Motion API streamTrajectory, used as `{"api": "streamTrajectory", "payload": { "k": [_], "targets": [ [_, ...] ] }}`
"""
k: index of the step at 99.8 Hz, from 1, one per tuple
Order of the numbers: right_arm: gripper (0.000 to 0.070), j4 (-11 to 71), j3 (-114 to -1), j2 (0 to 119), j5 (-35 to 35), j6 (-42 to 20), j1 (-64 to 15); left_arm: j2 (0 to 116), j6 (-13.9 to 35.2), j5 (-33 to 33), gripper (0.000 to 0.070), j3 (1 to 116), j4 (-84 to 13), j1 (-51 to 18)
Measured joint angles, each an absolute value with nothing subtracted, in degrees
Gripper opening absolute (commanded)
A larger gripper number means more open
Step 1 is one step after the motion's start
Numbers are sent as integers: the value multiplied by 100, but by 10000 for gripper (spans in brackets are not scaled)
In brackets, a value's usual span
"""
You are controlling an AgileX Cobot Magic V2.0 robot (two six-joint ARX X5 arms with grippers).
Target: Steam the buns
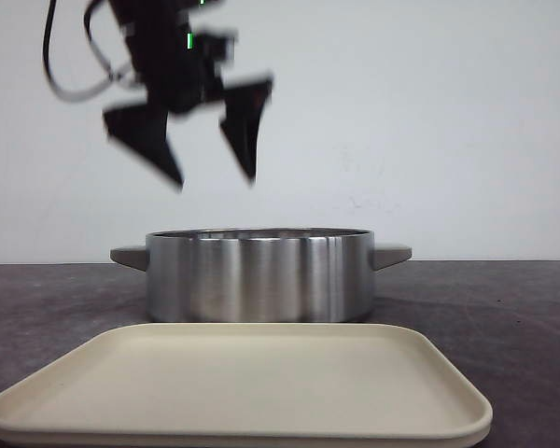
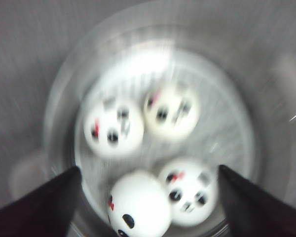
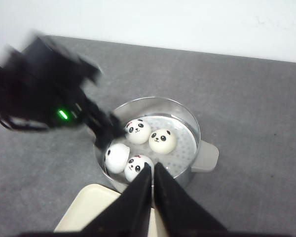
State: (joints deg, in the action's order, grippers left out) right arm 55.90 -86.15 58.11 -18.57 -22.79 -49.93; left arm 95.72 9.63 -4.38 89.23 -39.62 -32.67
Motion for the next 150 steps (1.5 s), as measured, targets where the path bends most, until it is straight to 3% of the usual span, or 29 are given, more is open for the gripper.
{"api": "streamTrajectory", "payload": {
  "k": [24,40,52,68,85,111,150],
  "targets": [
    [3,5725,-8475,6173,-2414,-2233,-4998,7754,987,-438,176,8995,-4427,-3378],
    [8,4943,-7891,6110,-3004,-2198,-5164,6619,987,-574,1,8652,-4657,-3385],
    [8,3918,-7207,5964,-2921,-1933,-5317,5476,1002,-766,0,8073,-4729,-3382],
    [8,2471,-6243,5896,-2305,-1431,-5474,4077,1020,-862,0,7102,-4987,-3385],
    [7,1400,-5513,5907,-1831,-1219,-5518,3164,1378,-1066,0,6108,-5170,-3389],
    [7,1249,-5487,5907,-1800,-1179,-5513,2794,1678,-1356,0,5961,-5885,-3389],
    [7,1219,-5487,5905,-1800,-1179,-5511,2808,1734,-1356,0,5961,-5916,-3389]
  ]
}}
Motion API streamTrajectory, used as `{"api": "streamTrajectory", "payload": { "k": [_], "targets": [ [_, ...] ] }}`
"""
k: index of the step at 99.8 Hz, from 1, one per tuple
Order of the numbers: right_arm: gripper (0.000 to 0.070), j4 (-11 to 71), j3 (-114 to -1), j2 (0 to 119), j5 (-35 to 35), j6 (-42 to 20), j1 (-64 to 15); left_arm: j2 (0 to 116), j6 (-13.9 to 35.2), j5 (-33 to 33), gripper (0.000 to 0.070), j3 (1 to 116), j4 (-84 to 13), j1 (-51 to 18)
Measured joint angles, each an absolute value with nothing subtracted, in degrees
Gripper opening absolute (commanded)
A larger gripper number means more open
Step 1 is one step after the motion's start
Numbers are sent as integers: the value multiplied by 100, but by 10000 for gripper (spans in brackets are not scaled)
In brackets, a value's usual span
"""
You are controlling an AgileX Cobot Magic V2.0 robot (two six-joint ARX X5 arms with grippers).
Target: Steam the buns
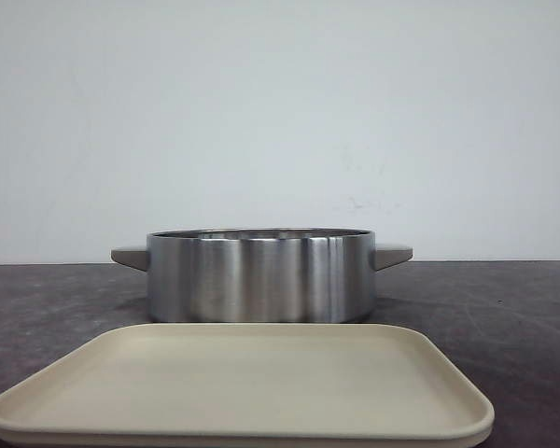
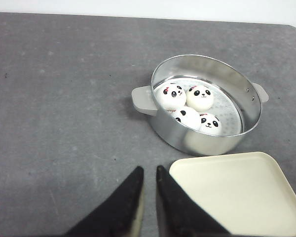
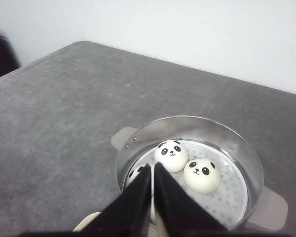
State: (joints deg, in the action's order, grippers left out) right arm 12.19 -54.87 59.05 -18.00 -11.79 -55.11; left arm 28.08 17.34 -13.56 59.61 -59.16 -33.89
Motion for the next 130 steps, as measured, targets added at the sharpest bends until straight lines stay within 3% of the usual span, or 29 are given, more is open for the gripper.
{"api": "streamTrajectory", "payload": {
  "k": [38,67,100,130],
  "targets": [
    [7,1236,-5487,5905,-1859,-1179,-5494,2808,1737,-1356,0,5961,-5916,-3389],
    [7,1890,-5306,5140,-2349,-1175,-5017,2808,1737,-1354,0,5961,-5916,-3389],
    [7,-644,-2394,3334,-1205,-792,-3330,2808,1737,-1356,0,5961,-5916,-3389],
    [7,-845,-340,1258,-869,-725,-1907,2808,1737,-1356,0,5961,-5916,-3389]
  ]
}}
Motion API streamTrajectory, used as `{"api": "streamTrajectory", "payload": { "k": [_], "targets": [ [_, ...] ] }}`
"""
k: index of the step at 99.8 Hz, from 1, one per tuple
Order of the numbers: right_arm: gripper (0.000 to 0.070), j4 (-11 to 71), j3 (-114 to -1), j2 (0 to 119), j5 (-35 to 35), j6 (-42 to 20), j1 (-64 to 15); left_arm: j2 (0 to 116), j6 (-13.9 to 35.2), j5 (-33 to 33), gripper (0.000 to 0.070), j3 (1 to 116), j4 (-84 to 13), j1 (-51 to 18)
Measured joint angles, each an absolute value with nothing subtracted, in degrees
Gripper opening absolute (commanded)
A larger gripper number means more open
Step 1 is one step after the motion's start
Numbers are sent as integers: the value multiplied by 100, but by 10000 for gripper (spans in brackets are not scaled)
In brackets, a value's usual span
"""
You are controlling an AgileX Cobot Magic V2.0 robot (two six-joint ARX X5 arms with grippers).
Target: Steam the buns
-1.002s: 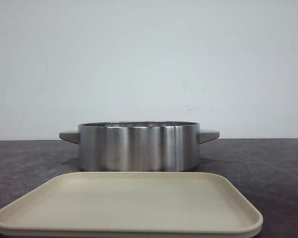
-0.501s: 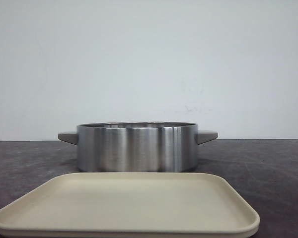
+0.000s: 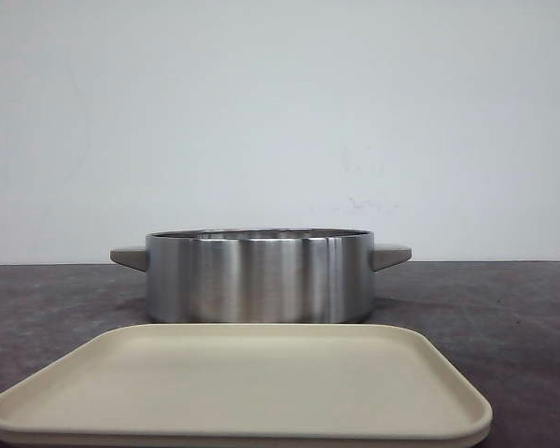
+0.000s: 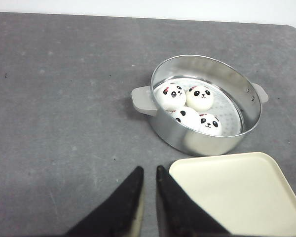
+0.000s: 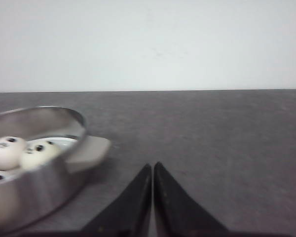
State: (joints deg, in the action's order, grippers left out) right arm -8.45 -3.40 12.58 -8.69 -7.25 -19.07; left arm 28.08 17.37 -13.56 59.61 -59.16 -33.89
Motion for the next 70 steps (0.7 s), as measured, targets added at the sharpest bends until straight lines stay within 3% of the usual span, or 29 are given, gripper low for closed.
{"api": "streamTrajectory", "payload": {
  "k": [19,32,57,70],
  "targets": [
    [7,-244,-91,36,-631,-694,-913,2808,1737,-1356,0,5961,-5916,-3389],
    [7,134,-82,25,-558,-681,-416,2808,1737,-1356,0,5961,-5916,-3389],
    [7,948,-82,21,-443,-539,-449,2808,1737,-1356,0,5961,-5916,-3389],
    [7,967,-89,25,-425,-386,-493,2808,1737,-1356,0,5961,-5916,-3389]
  ]
}}
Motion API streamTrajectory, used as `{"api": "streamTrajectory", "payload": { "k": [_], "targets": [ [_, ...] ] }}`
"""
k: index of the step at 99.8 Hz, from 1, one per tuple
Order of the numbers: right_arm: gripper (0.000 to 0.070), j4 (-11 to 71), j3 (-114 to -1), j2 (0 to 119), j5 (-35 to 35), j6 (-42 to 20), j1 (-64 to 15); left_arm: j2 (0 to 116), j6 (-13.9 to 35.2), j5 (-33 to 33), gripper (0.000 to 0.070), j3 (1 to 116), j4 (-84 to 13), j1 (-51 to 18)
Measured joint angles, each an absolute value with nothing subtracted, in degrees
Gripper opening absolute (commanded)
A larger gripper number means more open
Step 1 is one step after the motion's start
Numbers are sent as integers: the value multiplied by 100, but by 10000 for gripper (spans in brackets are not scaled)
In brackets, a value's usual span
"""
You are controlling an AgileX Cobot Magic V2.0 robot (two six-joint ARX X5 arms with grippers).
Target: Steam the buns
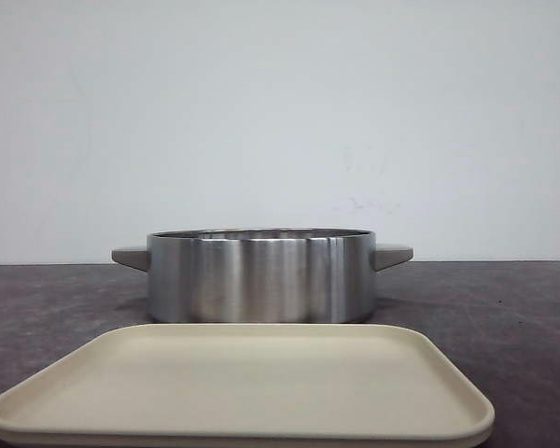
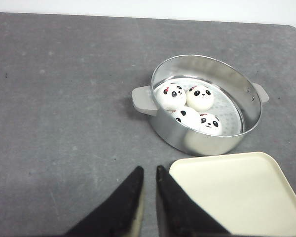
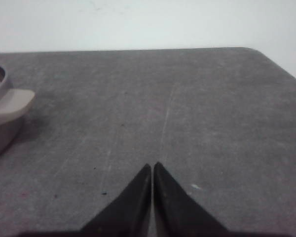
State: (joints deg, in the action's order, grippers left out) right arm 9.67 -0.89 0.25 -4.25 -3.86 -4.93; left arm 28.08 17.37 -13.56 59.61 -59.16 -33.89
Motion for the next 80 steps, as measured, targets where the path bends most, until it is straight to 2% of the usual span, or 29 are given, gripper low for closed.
{"api": "streamTrajectory", "payload": {
  "k": [80],
  "targets": [
    [7,952,-89,25,-429,-316,-449,2808,1737,-1356,0,5961,-5916,-3389]
  ]
}}
